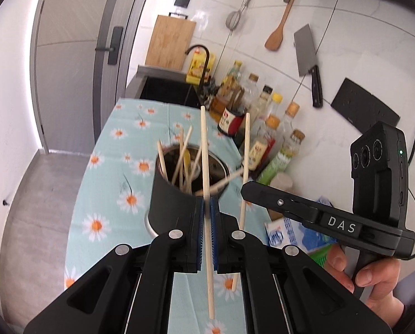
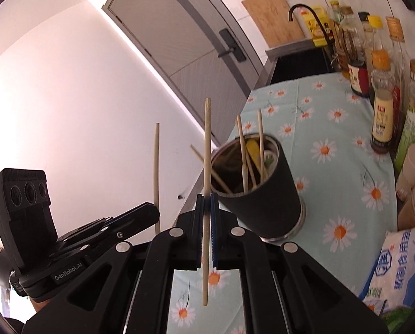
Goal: Organize utensils
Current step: 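Lift both chopsticks upright and carry them above the black holder, then lower the chopsticks into the holder and open both grippers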
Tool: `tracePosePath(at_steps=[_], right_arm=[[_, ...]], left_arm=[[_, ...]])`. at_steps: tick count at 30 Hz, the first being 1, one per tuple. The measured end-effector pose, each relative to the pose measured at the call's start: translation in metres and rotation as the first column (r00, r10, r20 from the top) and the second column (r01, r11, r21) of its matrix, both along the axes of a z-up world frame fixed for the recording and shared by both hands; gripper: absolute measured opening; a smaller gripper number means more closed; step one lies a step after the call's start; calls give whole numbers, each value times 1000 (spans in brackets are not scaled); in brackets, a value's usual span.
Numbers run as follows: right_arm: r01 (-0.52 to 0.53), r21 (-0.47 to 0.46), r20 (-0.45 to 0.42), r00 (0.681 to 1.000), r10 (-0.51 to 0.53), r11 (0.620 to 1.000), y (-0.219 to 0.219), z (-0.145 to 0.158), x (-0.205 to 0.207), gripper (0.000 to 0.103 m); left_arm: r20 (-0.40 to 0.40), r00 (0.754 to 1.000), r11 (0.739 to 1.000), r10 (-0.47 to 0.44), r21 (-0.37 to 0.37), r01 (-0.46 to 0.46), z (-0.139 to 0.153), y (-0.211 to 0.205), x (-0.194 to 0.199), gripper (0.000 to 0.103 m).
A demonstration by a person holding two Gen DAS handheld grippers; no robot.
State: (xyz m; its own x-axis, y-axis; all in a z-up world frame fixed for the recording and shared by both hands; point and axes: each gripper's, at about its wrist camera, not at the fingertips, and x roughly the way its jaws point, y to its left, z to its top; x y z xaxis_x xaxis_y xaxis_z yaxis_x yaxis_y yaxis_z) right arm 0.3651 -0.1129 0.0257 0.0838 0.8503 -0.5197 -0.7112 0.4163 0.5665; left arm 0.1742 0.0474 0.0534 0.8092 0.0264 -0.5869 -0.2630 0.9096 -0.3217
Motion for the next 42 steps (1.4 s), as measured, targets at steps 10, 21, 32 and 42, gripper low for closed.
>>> tracePosePath(at_steps=[10, 21, 32, 42], right_arm=[[67, 159, 17, 997, -70, 985, 6, 33, 25, 6], [184, 257, 128, 967, -222, 949, 12, 59, 46, 6], [225, 190, 192, 946, -261, 956, 32, 36, 59, 6], [234, 156, 138, 957, -256, 960, 34, 19, 67, 12]], left_arm=[[165, 986, 1000, -14, 12, 12, 20, 28, 25, 4], [344, 939, 997, 10, 71, -36, 38, 42, 49, 4], [355, 934, 996, 39, 61, -65, 25, 52, 71, 4], [305, 952, 999, 24, 31, -35, 13, 55, 77, 5]])
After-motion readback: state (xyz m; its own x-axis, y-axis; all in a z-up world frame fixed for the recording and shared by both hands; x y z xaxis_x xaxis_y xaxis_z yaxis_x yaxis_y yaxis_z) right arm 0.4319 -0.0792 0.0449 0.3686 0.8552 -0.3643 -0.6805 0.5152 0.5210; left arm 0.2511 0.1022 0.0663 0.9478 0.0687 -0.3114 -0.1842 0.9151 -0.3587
